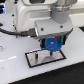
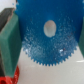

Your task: Insert the blue gear onto the right peg, followed by the red gear

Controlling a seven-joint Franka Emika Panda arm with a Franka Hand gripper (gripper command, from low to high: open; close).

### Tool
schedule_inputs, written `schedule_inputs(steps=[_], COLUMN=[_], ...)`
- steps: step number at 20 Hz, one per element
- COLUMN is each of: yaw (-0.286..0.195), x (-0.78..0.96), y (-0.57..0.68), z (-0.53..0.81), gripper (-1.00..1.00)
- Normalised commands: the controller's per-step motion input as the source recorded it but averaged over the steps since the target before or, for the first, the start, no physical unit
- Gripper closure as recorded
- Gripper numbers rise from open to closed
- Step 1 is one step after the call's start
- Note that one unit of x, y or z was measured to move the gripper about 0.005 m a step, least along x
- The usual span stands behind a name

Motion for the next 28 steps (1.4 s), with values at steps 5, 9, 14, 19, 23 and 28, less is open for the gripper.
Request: schedule_inputs(steps=[5,9,14,19,23,28], yaw=[0.000,0.000,0.000,0.000,0.000,0.000], x=[0.26,0.15,0.08,0.24,0.24,0.34], y=[0.00,-0.05,-0.22,-0.01,0.01,0.03], z=[-0.11,0.07,0.41,-0.04,-0.02,-0.02], gripper=[1.00,1.00,1.00,1.00,1.00,1.00])
